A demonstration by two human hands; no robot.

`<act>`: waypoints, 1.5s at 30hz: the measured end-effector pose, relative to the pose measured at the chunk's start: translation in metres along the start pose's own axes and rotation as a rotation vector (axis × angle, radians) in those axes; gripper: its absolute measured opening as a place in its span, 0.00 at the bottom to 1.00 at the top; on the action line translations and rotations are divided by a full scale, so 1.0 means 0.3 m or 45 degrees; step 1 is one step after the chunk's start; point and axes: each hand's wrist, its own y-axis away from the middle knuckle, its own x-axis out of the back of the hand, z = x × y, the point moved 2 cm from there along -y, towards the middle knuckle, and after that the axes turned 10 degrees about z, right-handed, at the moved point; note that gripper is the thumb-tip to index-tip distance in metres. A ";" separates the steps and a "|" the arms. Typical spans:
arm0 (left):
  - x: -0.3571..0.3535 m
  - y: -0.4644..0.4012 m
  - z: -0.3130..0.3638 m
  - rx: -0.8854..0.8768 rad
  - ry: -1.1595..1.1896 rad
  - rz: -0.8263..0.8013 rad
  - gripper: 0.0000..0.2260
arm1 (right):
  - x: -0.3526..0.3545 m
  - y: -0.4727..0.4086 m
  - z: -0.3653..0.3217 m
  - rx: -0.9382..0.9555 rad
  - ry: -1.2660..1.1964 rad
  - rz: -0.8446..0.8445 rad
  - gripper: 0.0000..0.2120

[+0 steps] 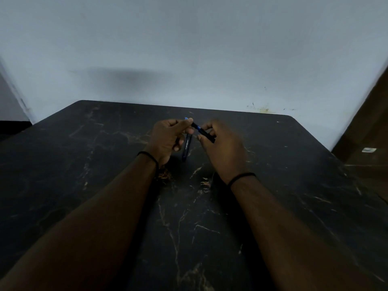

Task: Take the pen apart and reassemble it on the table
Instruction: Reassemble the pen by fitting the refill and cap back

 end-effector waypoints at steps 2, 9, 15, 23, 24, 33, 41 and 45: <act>-0.001 -0.005 -0.004 0.012 0.042 -0.011 0.08 | -0.004 -0.001 0.005 -0.001 -0.014 0.016 0.10; 0.005 -0.014 -0.015 0.033 0.097 -0.084 0.08 | -0.012 0.001 0.014 0.015 -0.009 0.035 0.07; -0.004 -0.013 -0.021 0.015 0.084 -0.122 0.09 | -0.002 0.002 0.011 0.009 -0.020 0.019 0.05; 0.006 -0.024 -0.032 0.013 0.127 -0.128 0.09 | -0.015 -0.001 0.021 -0.080 -0.038 -0.023 0.12; 0.007 -0.025 -0.031 0.014 0.128 -0.129 0.09 | -0.016 -0.001 0.026 -0.079 -0.023 -0.014 0.12; 0.016 -0.028 -0.030 0.031 0.085 -0.096 0.08 | -0.031 -0.009 0.019 -0.081 0.100 -0.157 0.12; 0.019 -0.034 -0.035 0.023 0.065 -0.087 0.08 | -0.036 -0.005 0.038 -0.036 0.155 -0.113 0.11; 0.014 -0.027 -0.031 0.011 0.073 -0.086 0.06 | -0.042 -0.004 0.026 -0.043 0.136 -0.133 0.12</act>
